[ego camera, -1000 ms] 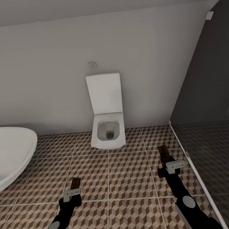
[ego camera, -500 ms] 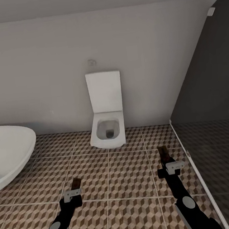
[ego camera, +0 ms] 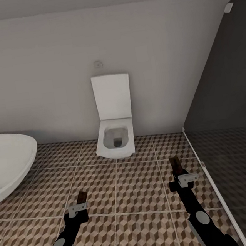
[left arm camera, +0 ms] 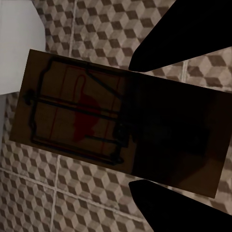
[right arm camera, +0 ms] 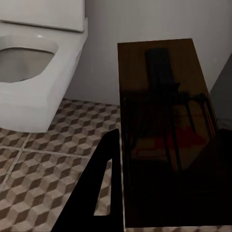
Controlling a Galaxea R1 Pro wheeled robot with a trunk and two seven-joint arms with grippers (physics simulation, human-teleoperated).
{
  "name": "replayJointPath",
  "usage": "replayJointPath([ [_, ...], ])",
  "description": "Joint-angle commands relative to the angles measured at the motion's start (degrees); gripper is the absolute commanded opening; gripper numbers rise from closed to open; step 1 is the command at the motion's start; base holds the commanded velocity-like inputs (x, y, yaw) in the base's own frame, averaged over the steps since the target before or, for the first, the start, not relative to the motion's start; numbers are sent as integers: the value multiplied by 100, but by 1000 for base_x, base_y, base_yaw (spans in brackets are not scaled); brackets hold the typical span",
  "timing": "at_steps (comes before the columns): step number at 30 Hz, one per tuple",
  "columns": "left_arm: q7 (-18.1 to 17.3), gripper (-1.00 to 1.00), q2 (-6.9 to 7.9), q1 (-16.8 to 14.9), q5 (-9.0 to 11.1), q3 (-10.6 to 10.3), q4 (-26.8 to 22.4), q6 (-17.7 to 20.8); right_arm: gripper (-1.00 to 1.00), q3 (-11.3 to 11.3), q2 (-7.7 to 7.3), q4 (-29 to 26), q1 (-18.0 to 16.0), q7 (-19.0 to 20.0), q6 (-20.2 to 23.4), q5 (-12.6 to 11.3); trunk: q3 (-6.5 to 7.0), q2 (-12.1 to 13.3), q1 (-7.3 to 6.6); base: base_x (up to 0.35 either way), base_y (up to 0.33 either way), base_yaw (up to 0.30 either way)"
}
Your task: Take the four mousetraps from the cabinet in the bathroom and place them on the bathroom floor. Make sure all four end up on the same floor surface, and ensure that at least two of them are either under or directly next to the same bathroom sink.
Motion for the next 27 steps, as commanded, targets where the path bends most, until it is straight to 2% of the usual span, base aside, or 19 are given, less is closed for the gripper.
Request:
replayJointPath([
  [1,16,-100,7,-2,60,-20,0,-10,-100,11,-3,2,-3,-44,-3,43,-22,-44,22,0,0,0],
  [27,16,-100,-1,-2,58,-20,0,-5,-100,11,-3,2,-3,-44,-3,41,-489,-1086,593,0,0,0],
])
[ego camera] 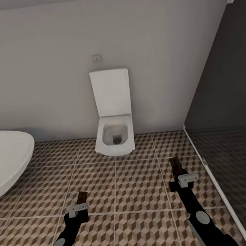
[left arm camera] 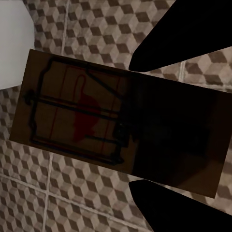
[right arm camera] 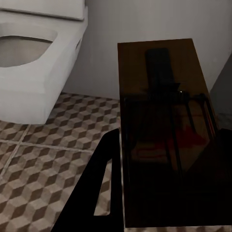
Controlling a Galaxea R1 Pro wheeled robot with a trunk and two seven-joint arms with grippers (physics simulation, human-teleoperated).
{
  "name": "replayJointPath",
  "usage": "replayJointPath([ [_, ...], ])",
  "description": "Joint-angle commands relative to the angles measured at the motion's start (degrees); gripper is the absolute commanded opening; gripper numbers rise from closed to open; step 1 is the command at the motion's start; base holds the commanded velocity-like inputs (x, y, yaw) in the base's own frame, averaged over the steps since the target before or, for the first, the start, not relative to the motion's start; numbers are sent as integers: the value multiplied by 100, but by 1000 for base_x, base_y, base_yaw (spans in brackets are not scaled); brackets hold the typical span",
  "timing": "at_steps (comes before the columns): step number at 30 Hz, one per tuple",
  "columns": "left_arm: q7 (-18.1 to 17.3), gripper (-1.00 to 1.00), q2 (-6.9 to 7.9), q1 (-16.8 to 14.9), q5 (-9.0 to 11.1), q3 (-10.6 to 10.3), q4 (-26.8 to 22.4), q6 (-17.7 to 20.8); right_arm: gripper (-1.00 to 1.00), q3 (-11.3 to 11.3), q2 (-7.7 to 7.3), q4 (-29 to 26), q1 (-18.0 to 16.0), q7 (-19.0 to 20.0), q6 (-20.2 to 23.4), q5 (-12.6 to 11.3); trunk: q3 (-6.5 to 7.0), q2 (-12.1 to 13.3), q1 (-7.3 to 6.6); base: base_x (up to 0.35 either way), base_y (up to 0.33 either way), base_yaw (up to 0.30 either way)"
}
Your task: Take the four mousetraps from the cabinet in the bathroom and place them on the bathroom floor. Make sure all four end up on the same floor surface, and ensure that at least two of them are either under or directly next to the same bathroom sink.
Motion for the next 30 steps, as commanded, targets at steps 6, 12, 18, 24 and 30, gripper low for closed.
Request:
replayJointPath([
  [6,16,-100,6,-2,61,-20,0,-9,-100,11,-3,4,-3,-44,-3,45,-112,-244,132,0,0,0],
  [12,16,-100,6,-2,60,-20,5,-9,-100,11,-3,10,-3,-44,-3,45,-220,-484,264,0,0,0],
  [18,19,-100,6,-2,61,-113,8,-8,-100,11,-3,11,-3,-44,-3,43,-327,-725,396,0,0,0],
  [24,24,-100,6,-2,61,-226,13,-8,-100,11,-3,11,-3,-44,-3,43,-435,-966,527,0,0,0],
  [30,25,-100,6,-2,61,-238,17,-8,-100,11,-3,11,-3,-44,-3,45,-543,-1206,659,0,0,0],
])
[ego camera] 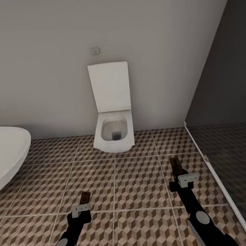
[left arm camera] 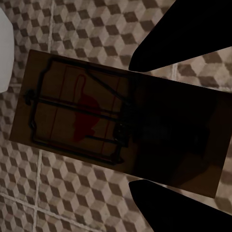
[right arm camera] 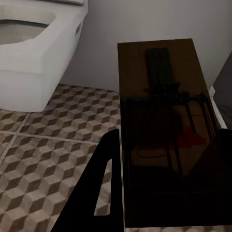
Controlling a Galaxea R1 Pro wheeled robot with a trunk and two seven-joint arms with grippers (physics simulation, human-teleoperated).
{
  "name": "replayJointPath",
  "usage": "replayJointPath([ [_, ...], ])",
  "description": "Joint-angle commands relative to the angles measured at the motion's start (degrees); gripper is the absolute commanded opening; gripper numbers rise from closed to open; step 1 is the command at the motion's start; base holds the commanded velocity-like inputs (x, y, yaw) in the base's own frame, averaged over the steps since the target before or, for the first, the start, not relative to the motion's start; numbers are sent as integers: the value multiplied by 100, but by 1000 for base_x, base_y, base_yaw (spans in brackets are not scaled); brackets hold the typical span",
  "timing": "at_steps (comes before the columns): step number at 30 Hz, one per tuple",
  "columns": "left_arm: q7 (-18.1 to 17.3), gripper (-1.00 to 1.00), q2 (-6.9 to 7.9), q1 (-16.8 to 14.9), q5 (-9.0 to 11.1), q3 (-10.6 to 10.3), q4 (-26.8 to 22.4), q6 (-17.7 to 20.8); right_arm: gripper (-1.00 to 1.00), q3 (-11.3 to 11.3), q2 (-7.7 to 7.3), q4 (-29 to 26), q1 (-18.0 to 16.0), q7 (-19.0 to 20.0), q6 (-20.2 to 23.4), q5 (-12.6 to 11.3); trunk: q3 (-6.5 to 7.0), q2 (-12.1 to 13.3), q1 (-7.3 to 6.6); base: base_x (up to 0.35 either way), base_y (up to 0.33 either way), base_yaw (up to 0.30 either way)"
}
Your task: Take the four mousetraps from the cabinet in the bathroom and place them on the bathroom floor. Make sure all four end up on the same floor surface, and ensure that at least two of them are either under or directly next to the same bathroom sink.
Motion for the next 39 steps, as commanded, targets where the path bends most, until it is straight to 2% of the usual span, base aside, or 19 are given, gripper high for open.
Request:
replayJointPath([
  [1,17,-100,7,-2,59,-21,2,-9,-100,11,-3,2,-3,-44,-4,43,-22,-43,22,0,0,0],
  [39,13,-100,7,-2,57,-57,42,-9,-100,20,3,81,-3,-40,-4,43,-704,-1567,857,0,0,0],
])
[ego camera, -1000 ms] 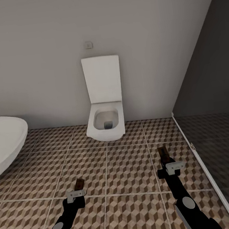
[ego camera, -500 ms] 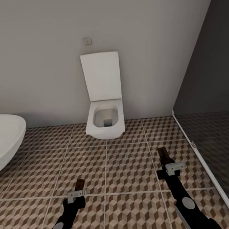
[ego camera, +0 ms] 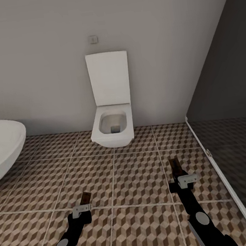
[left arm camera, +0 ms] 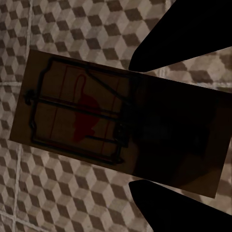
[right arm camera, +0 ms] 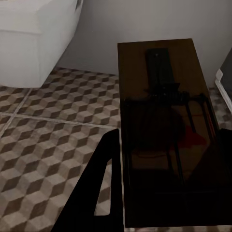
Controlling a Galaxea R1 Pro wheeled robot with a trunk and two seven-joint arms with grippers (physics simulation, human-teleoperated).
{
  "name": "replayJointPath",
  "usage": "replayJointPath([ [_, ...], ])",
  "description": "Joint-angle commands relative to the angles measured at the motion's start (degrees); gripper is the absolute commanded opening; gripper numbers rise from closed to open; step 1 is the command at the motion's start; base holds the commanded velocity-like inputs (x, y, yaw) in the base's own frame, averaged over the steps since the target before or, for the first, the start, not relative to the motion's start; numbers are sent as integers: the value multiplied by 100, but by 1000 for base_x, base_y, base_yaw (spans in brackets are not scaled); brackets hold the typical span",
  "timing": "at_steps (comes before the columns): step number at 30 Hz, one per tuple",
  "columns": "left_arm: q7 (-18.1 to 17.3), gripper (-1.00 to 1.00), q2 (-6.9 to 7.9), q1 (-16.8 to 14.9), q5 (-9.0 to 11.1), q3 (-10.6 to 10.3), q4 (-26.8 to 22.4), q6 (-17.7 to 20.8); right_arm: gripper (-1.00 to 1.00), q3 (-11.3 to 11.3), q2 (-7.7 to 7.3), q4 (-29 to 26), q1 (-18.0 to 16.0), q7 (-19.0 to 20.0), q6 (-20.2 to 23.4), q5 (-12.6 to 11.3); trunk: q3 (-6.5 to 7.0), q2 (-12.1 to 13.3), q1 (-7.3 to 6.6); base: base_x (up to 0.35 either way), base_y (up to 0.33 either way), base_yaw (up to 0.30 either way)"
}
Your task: Take the four mousetraps from the cabinet in the bathroom and place them on the bathroom floor. Make sure all four end up on the same floor surface, and ensure that at least two of them are either under or directly next to the same bathroom sink.
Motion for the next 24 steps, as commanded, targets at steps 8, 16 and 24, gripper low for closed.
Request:
replayJointPath([
  [8,17,-100,7,-2,61,-20,2,-9,-100,11,1,21,-3,-41,-4,44,-148,-324,175,0,0,0],
  [16,20,-100,7,-2,60,-20,1,-9,-100,11,1,43,-3,-40,-4,44,-291,-645,351,0,0,0],
  [24,20,-100,7,-2,58,-20,1,-9,-100,11,1,51,-3,-40,-4,44,-435,-965,527,0,0,0],
])
